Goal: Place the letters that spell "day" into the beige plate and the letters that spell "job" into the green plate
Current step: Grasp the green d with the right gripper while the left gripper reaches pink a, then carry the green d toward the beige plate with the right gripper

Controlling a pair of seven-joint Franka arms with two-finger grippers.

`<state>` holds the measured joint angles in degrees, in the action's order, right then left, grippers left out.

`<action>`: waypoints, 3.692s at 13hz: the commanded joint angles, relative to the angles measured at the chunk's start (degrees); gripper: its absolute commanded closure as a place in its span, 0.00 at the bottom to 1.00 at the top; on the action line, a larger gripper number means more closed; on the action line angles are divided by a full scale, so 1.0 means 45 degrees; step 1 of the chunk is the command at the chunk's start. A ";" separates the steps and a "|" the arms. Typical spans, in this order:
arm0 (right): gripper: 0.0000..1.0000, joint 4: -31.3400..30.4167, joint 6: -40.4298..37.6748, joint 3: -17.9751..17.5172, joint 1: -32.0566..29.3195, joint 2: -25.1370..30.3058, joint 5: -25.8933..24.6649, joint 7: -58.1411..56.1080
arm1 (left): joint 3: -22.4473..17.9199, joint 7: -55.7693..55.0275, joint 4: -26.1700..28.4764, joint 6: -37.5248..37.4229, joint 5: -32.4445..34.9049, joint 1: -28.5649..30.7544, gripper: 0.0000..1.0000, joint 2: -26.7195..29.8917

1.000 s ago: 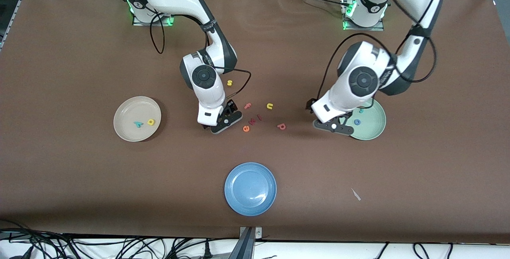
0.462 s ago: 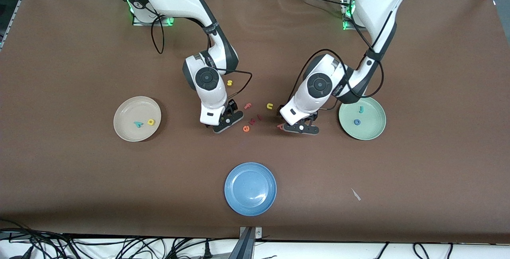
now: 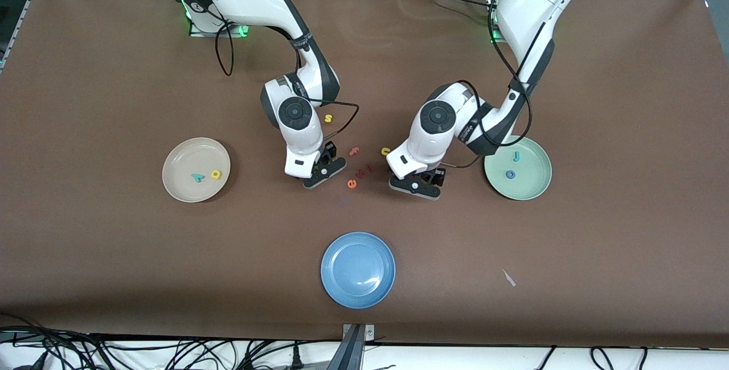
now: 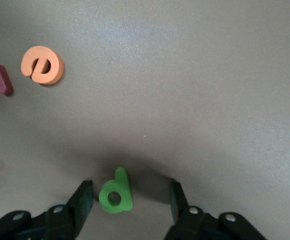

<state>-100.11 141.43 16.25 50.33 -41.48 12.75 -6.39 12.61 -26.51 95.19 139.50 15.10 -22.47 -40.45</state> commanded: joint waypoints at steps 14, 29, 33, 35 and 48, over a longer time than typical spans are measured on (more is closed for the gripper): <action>0.68 -0.0526 0.0135 -0.0329 -0.0012 0.0429 0.0194 0.1009 | -0.0069 -0.0028 -0.0393 -0.0024 0.0415 -0.0669 0.26 -0.0855; 0.91 -0.0991 -0.2870 0.1424 -0.0695 0.2573 0.0350 -0.0297 | -0.0088 0.0148 -0.0490 0.0211 0.0571 -0.0552 0.51 -0.1129; 0.91 -0.2379 -0.2912 0.3201 -0.0695 0.3514 0.0369 -0.2812 | -0.0088 0.0148 -0.0646 0.0211 0.0571 -0.0553 0.77 -0.1129; 0.92 -0.2849 -0.2931 0.4430 -0.0715 0.3573 0.0369 -0.4431 | -0.0088 0.0148 -0.0627 0.0211 0.0591 -0.0553 0.97 -0.1109; 0.00 -0.1565 -0.5719 0.5394 -0.1731 0.3066 0.1893 -0.4308 | -0.0127 0.1431 -0.1600 0.0054 0.0435 -0.0378 0.10 -0.0991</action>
<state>-110.94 120.90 40.60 42.47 -28.06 20.14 -28.58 12.18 -23.62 90.33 140.42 15.76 -24.89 -44.70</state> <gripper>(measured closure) 0.260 0.740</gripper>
